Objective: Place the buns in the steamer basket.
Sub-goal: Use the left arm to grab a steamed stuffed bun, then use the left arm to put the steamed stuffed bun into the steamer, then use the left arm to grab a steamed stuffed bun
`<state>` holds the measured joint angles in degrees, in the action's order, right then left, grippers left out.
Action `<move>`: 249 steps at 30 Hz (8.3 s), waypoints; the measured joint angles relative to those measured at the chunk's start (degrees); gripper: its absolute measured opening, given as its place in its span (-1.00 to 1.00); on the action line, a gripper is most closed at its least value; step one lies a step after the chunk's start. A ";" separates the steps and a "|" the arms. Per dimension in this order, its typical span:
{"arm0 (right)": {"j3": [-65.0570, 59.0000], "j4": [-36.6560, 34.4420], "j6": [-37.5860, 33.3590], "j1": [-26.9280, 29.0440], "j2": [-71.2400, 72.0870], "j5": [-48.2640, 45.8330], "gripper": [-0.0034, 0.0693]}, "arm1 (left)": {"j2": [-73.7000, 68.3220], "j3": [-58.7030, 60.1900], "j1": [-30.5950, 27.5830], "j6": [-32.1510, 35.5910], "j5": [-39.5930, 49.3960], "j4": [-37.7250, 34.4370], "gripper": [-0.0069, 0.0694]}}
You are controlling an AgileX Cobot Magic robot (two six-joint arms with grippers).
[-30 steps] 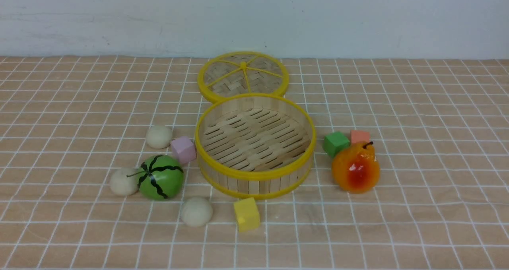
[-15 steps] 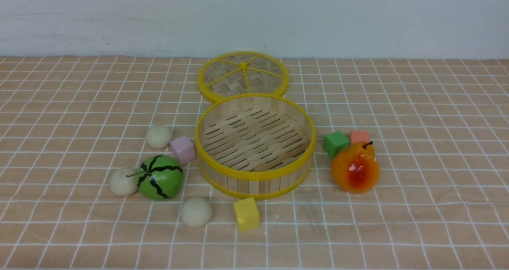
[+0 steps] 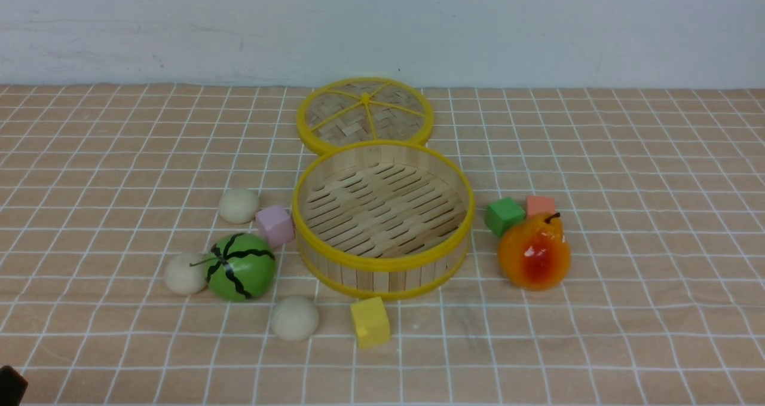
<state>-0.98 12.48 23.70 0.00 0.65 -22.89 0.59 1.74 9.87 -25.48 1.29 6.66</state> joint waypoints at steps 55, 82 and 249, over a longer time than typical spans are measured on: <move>0.00 0.00 0.00 0.00 0.00 0.00 -0.24 | -65.43 -53.68 1.26 15.48 36.76 -14.22 -0.53; 0.00 0.00 0.00 0.00 0.00 0.00 -0.24 | -92.07 -70.67 9.39 10.69 41.96 -10.99 -0.20; 0.00 0.00 0.11 0.00 0.00 0.00 -0.24 | -111.85 -83.46 -7.15 9.10 48.21 -15.35 -0.20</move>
<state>-0.98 12.48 23.81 0.00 0.65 -22.89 -111.27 -81.71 2.72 -16.37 49.50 -8.68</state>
